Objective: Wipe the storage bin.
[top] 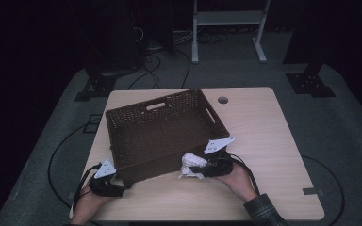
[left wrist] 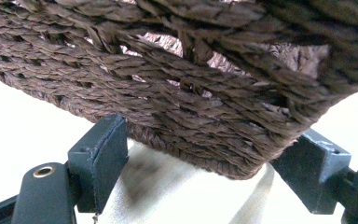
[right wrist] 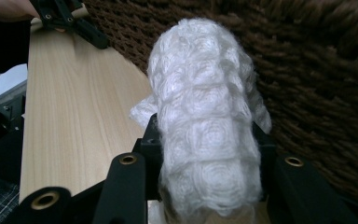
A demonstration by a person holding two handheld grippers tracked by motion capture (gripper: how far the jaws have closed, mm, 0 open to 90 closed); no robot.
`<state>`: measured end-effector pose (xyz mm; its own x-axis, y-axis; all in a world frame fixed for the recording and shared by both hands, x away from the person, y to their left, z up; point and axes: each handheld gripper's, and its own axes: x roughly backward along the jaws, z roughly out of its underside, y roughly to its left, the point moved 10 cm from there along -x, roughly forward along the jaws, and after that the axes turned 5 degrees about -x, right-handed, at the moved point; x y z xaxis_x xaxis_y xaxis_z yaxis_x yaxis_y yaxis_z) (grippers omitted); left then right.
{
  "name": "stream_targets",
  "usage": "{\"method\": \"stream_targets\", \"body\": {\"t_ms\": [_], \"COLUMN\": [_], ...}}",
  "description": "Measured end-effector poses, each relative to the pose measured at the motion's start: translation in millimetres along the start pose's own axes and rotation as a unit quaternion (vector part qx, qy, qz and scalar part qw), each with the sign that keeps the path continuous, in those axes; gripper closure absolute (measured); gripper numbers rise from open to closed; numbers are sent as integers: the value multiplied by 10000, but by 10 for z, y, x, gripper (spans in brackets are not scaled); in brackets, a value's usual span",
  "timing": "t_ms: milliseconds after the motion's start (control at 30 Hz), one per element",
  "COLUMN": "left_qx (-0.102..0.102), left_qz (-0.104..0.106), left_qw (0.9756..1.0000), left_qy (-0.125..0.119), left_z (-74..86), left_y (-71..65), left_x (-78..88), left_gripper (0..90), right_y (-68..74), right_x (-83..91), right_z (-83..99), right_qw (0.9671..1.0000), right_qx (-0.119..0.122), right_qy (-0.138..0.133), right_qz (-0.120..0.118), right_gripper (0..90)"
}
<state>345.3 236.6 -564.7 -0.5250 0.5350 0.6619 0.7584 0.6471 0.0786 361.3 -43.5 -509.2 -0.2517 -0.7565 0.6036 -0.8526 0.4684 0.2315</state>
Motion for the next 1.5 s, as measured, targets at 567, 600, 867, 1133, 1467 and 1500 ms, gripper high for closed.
{"method": "stream_targets", "body": {"t_ms": [567, 600, 867, 1133, 1467, 1500], "left_qx": [11, 10, 2, 2, 2, 3], "left_qz": [0, 1, -2, -2, -2, -2], "left_qw": [10000, 10000, 10000, 10000, 10000, 10000], "left_qy": [-7, -7, 1, 3, 3, 2], "left_z": [-2, -1, 0, 0, 0, 0], "left_y": [-2, -2, 0, 0, 0, 0], "left_x": [-1, -1, 0, 0, 0, 0], "left_gripper": [207, 207, 207, 207, 207, 207], "right_y": [176, 176, 159, 133, 126, 126], "right_x": [144, 140, 6, -126, -291, -314], "right_z": [-292, -290, -175, -60, 76, 96], "right_qw": [9980, 9980, 9989, 9993, 9991, 9991], "right_qx": [341, 346, 376, 362, 385, 380], "right_qy": [-528, -518, -287, -114, 108, 155], "right_qz": [-60, -48, 22, 65, 130, 131], "right_gripper": [606, 606, 601, 601, 600, 600]}}
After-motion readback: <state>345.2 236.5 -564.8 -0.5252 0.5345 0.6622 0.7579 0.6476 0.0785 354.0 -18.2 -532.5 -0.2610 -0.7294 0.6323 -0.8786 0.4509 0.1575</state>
